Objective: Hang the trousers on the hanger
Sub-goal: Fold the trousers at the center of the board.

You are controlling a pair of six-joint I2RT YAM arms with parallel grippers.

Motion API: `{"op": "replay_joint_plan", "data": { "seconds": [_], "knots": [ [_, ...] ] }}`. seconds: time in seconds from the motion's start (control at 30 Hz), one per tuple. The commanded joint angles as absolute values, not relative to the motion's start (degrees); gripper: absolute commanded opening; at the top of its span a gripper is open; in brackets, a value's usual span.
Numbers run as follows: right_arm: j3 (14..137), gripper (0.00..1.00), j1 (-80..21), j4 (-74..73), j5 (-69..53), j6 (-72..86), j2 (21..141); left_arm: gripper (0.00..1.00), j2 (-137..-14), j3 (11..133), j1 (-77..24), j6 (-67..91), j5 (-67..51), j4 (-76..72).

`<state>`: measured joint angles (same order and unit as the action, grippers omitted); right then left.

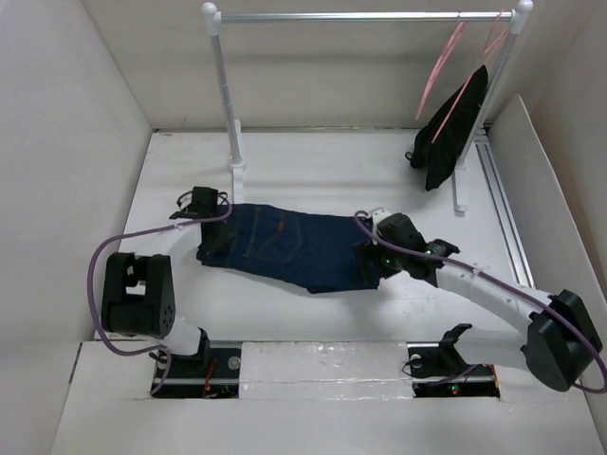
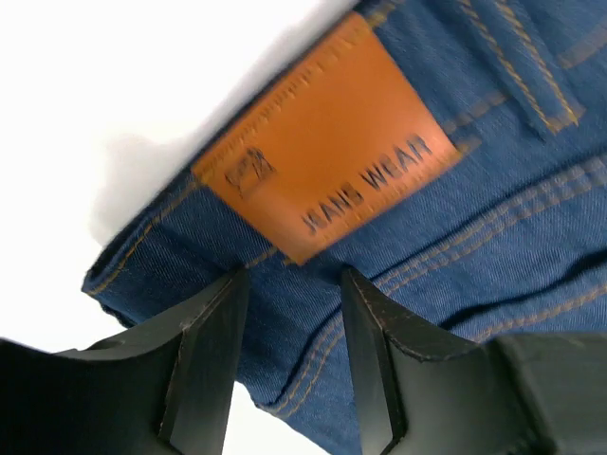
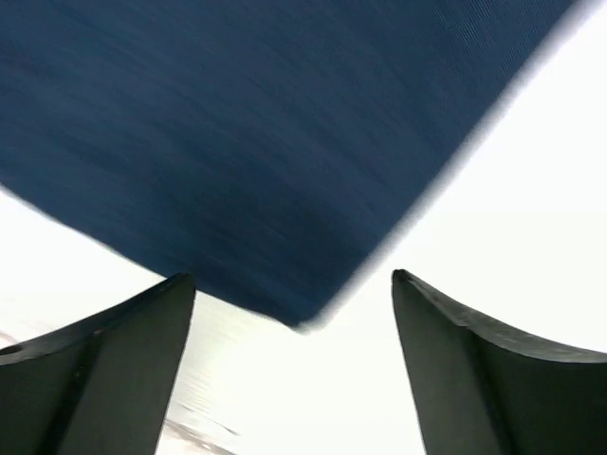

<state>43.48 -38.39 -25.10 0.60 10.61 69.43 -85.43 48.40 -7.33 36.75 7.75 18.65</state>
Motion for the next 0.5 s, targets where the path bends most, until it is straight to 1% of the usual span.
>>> {"op": "replay_joint_plan", "data": {
  "seconds": [0.0, 0.1, 0.13, 0.17, 0.23, 0.27, 0.3, 0.33, 0.37, 0.4, 0.47],
  "knots": [
    [39.82, 0.92, -35.17, -25.14, 2.20, 14.15, 63.82, 0.41, -84.29, 44.66, -3.87, 39.37, 2.90, 16.79],
    [35.78, 0.94, -32.18, -23.22, 0.63, 14.07, 64.07, 0.41, -83.15, 41.58, -3.16, 40.34, 1.85, 17.40],
    [34.38, 0.94, -31.12, -21.46, -3.74, 13.80, 64.51, 0.41, -82.80, 40.96, -2.64, 40.95, 1.32, 18.19],
    [32.80, 0.91, -29.55, -15.96, -5.87, 13.54, 65.12, 0.41, -82.27, 39.74, -2.64, 41.31, 1.32, 18.98],
    [29.97, 0.86, -28.92, -11.62, -10.52, 13.27, 68.09, 0.41, -80.17, 38.42, -2.64, 41.57, 0.45, 19.86],
    [29.88, 0.78, -28.92, -9.08, -10.81, 12.92, 69.16, 0.41, -79.20, 37.10, -2.64, 41.66, 0.44, 20.30],
    [30.49, 0.67, -29.44, -8.62, -10.55, 12.57, 70.30, 0.41, -77.10, 36.83, -2.64, 41.75, 0.70, 20.91],
    [30.85, 0.54, -29.44, -8.96, -9.94, 12.39, 72.23, 0.41, -76.21, 36.57, -3.25, 42.01, 2.18, 22.40],
    [31.11, 0.33, -29.44, -9.05, -9.93, 12.22, 72.85, 0.41, -75.07, 36.74, -3.25, 43.06, 2.11, 23.02],
    [31.03, 0.21, -29.44, -9.31, -9.84, 12.13, 73.12, 0.41, -72.62, 37.09, -2.64, 43.33, 1.94, 23.64],
    [30.94, 0.01, -28.75, -11.85, -8.71, 11.87, 71.82, 0.40, -70.41, 38.84, -1.85, 44.21, 3.33, 27.06]
  ]
}}
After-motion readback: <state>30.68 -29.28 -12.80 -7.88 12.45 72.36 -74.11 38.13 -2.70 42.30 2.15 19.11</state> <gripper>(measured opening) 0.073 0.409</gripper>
